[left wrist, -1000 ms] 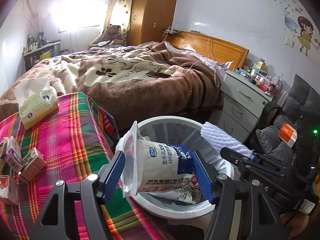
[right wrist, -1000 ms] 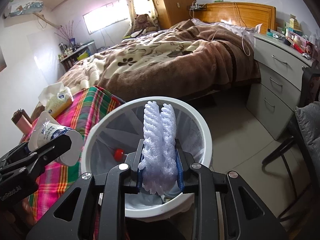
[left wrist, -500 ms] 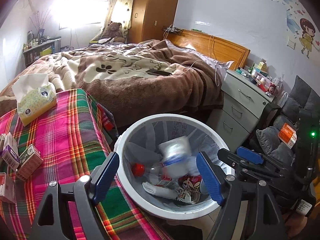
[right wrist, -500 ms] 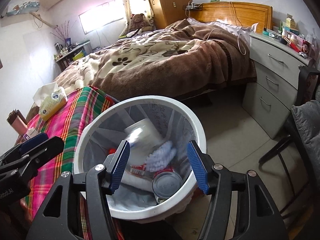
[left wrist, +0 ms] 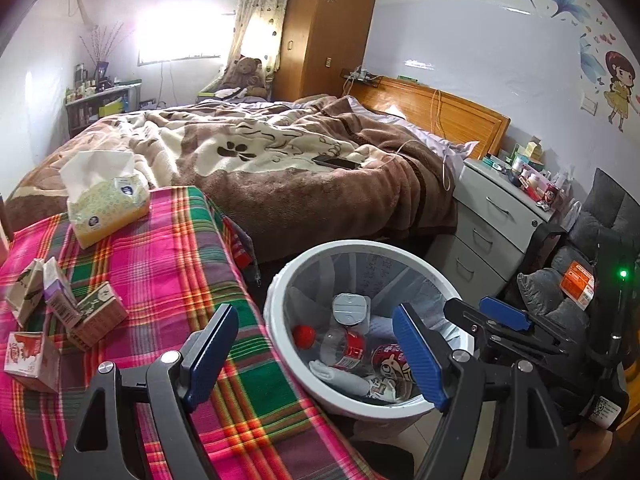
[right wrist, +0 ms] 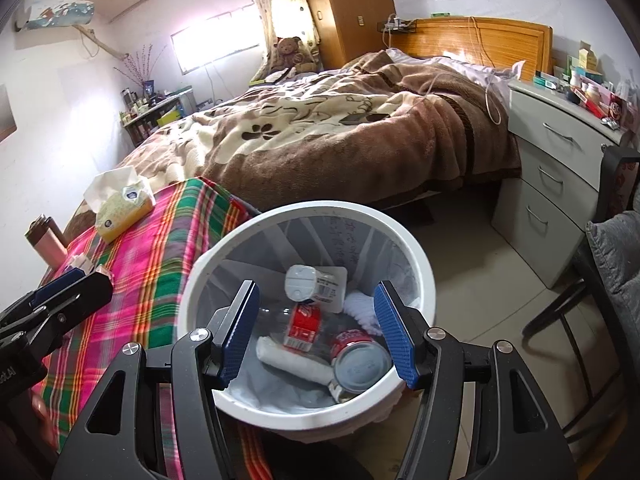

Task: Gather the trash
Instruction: 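Open both tools to drop the milk packet and scrubber into the bin, then withdraw both tools from the bin back over the plaid cloth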

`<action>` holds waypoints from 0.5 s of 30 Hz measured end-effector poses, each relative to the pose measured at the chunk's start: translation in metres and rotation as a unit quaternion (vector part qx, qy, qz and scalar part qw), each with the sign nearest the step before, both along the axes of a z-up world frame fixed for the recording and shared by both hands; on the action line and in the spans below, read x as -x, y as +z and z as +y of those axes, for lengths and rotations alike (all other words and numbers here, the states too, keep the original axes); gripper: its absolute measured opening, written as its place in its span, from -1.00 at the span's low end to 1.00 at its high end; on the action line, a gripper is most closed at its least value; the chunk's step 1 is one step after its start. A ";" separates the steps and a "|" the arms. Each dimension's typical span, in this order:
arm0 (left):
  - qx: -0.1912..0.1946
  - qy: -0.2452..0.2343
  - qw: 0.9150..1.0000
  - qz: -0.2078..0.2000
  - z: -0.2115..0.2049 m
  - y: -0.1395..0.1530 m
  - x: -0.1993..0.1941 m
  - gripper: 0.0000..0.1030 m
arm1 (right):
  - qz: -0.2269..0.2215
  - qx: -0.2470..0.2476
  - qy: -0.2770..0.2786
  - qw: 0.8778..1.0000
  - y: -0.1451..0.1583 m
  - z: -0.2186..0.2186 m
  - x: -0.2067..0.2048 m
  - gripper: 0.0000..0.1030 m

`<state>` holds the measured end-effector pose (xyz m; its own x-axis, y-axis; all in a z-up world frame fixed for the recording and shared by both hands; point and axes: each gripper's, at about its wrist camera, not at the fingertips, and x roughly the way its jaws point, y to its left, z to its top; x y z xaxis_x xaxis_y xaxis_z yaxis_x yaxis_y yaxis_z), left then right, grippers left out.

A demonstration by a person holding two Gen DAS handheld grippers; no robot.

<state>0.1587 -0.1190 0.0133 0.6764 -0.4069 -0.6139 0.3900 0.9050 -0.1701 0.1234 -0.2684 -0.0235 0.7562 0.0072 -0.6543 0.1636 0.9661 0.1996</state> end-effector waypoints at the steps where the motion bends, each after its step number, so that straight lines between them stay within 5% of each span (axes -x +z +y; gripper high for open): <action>1: 0.000 0.003 1.000 -0.001 0.003 0.001 0.001 0.54 | -0.002 0.001 0.001 1.000 0.001 0.002 0.000 0.19; 15: -0.007 0.063 0.998 -0.027 0.065 0.007 0.022 0.54 | -0.042 -0.014 0.043 0.998 0.009 0.045 0.004 0.19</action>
